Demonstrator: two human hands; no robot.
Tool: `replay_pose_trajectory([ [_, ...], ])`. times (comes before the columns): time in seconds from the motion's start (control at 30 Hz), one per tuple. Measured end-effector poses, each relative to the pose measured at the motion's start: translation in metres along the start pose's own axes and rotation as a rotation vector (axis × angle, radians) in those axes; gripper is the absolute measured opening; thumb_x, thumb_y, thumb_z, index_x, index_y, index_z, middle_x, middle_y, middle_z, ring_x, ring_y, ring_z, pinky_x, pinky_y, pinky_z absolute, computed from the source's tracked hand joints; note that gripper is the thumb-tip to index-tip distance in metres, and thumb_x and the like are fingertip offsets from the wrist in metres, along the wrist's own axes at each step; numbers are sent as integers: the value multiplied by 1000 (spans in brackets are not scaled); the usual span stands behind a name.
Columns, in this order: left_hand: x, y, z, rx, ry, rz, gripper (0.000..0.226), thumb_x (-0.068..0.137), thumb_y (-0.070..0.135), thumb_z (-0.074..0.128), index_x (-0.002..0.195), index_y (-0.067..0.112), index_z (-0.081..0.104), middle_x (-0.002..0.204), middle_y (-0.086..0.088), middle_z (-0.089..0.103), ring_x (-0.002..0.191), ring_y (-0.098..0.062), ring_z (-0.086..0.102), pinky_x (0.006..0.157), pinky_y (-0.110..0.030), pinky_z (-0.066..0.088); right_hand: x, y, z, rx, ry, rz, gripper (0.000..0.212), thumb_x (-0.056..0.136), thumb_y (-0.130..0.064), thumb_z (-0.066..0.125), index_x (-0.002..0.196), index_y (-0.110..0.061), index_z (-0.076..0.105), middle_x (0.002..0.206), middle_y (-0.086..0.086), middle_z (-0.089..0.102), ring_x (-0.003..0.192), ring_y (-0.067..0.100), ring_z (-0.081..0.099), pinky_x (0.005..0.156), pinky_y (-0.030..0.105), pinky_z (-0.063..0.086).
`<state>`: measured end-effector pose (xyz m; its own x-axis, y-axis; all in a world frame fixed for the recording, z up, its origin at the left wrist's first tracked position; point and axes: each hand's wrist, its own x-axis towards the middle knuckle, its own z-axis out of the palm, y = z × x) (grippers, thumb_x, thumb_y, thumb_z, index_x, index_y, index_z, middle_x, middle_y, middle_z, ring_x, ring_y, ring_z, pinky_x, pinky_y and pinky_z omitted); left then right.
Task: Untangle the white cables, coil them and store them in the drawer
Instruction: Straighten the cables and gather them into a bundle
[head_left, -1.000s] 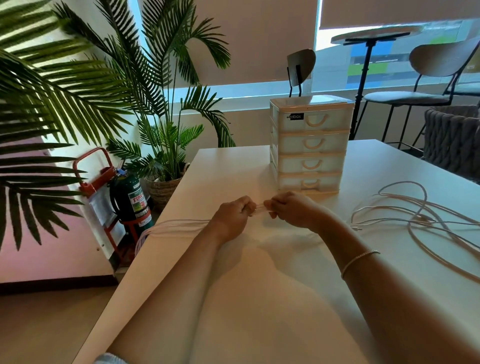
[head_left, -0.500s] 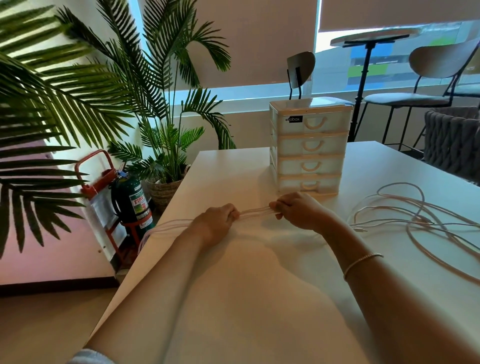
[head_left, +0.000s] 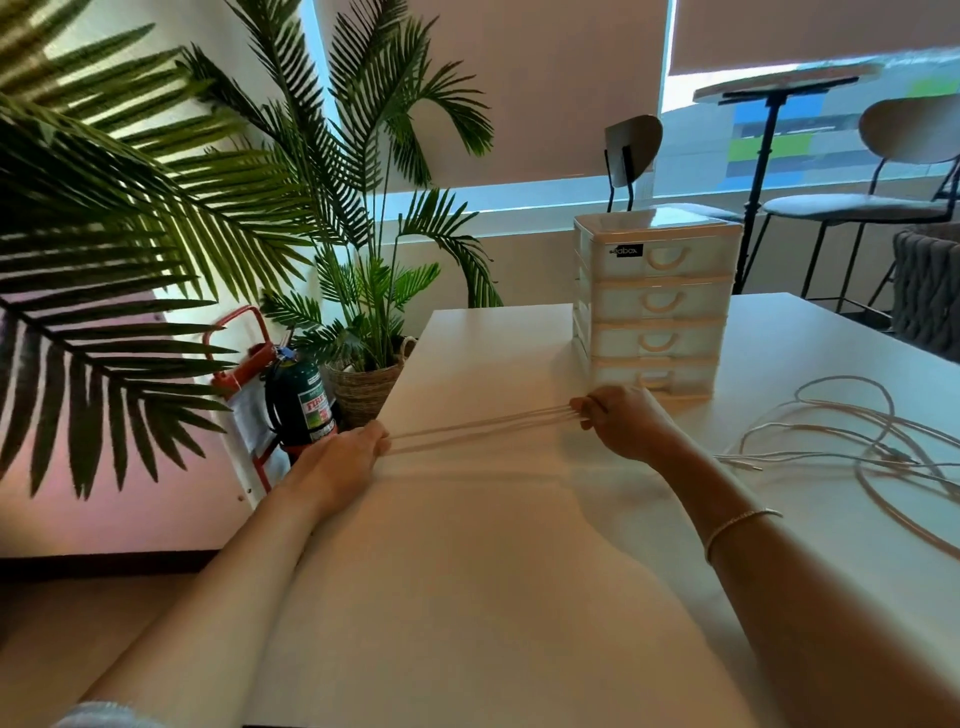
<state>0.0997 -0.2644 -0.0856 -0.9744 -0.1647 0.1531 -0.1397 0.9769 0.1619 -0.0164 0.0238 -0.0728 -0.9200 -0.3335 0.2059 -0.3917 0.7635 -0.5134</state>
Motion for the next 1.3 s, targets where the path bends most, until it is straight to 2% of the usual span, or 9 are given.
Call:
replay_pose_trajectory([
  [0.2, -13, -23, -14, 29, 169, 149, 48, 89, 47, 22, 94, 9, 51, 82, -9, 63, 74, -30, 59, 67, -38, 48, 1, -9, -1, 78, 65, 27, 30, 96, -30, 44, 90, -13, 68, 92, 3, 70, 89, 24, 61, 82, 36, 49],
  [0.33, -14, -27, -18, 99, 165, 105, 29, 100, 30, 30, 100, 9, 50, 94, -8, 64, 86, -29, 60, 71, -32, 37, 3, -12, -4, 88, 82, 39, 30, 96, -28, 43, 91, -11, 68, 98, 7, 69, 91, 23, 60, 82, 33, 45],
  [0.43, -16, -27, -13, 199, 78, 31, 31, 101, 31, 24, 103, 12, 48, 107, -6, 61, 99, -25, 55, 75, -30, 29, 4, -15, -10, 80, 86, 37, 32, 96, -30, 43, 91, -10, 67, 99, 9, 69, 92, 25, 60, 83, 36, 47],
  [0.63, -13, -34, -5, 351, -63, -179, 27, 99, 25, 27, 112, 18, 50, 116, -4, 57, 105, -22, 52, 90, -35, 40, 1, -18, -33, 15, 107, 12, 33, 98, -26, 40, 105, -7, 65, 106, 9, 67, 100, 26, 59, 83, 31, 42],
  [0.73, -9, -24, -12, 524, -169, -249, 30, 94, 19, 38, 120, 14, 51, 123, -7, 52, 113, -23, 49, 94, -35, 41, -2, -19, -42, 57, 88, 7, 33, 98, -26, 39, 104, -5, 64, 103, 9, 68, 91, 20, 59, 79, 29, 43],
  [0.83, 9, 7, -24, 273, -34, -168, 29, 94, 17, 37, 120, 13, 51, 125, -8, 51, 114, -24, 48, 96, -38, 42, -7, -27, -45, 18, 32, -61, 34, 99, -22, 37, 108, -4, 63, 105, 10, 67, 100, 24, 60, 88, 32, 44],
  [1.0, 26, 115, -31, -353, 134, 207, 33, 100, 27, 33, 114, 9, 57, 115, -14, 60, 106, -27, 54, 87, -32, 40, -13, -44, -40, -102, -50, -119, 35, 99, -26, 34, 104, -7, 63, 103, 13, 65, 99, 28, 60, 85, 34, 45],
  [1.17, 31, 175, -14, -552, 6, 236, 35, 101, 31, 28, 92, 15, 58, 102, -14, 65, 99, -32, 59, 80, -32, 41, -18, -41, -36, -158, -60, -90, 33, 98, -20, 33, 106, -5, 61, 107, 15, 63, 101, 32, 58, 85, 38, 46],
  [1.3, 31, 176, 5, -563, -32, 222, 48, 100, 41, 23, 113, 11, 58, 121, -13, 61, 113, -29, 54, 94, -33, 40, -24, -29, -33, -37, -159, -96, 34, 99, -19, 36, 106, 1, 62, 96, 13, 64, 93, 29, 61, 81, 36, 48],
])
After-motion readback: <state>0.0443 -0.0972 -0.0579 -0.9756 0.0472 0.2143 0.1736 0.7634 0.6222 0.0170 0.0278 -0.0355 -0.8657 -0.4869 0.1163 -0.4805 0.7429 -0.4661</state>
